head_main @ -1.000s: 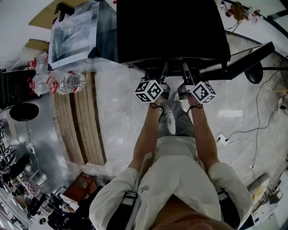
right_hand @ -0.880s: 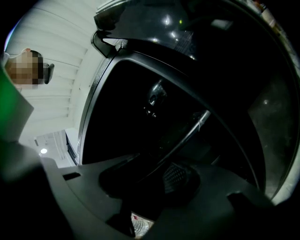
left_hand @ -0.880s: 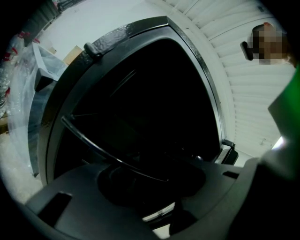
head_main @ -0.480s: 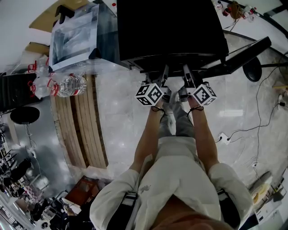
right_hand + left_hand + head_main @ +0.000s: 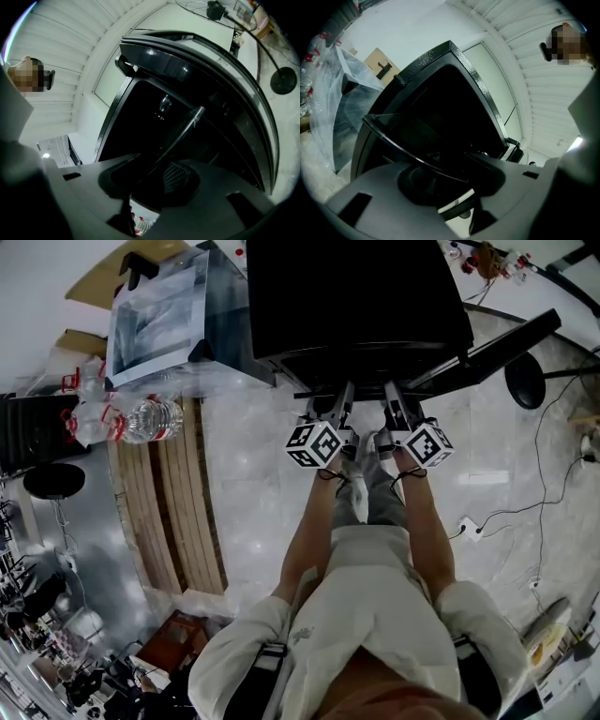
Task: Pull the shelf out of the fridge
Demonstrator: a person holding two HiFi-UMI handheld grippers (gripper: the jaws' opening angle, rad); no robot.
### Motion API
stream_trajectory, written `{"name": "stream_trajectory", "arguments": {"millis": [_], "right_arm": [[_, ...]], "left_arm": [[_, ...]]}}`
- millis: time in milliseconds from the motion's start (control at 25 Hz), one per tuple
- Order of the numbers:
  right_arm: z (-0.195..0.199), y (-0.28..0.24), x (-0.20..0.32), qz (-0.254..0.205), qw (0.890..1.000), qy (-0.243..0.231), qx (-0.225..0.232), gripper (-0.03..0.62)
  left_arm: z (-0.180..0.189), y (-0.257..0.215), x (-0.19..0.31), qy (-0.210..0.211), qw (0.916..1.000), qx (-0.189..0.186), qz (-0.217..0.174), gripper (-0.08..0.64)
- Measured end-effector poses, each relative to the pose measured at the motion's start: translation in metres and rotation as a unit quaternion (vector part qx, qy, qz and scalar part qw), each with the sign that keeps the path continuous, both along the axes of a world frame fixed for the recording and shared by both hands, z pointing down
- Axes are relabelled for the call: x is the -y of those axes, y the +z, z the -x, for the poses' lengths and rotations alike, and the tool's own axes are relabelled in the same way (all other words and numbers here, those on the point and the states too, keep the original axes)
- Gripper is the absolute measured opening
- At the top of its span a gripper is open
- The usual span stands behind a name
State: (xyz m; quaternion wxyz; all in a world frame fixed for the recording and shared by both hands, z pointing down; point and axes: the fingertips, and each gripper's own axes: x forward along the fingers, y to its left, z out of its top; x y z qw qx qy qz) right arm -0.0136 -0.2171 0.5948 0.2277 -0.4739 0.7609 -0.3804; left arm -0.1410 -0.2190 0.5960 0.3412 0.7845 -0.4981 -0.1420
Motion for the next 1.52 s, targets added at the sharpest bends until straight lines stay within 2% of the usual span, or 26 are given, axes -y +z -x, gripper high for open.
{"name": "stream_trajectory", "arguments": {"millis": [1520], "right_arm": [[0.006,-0.019,-0.091,0.006,1.0,-0.004,-0.009,0.115]], "left_arm": [[0.004,-0.018,-0.085,0.031,0.9995,-0.002,-0.001,0.17]]}}
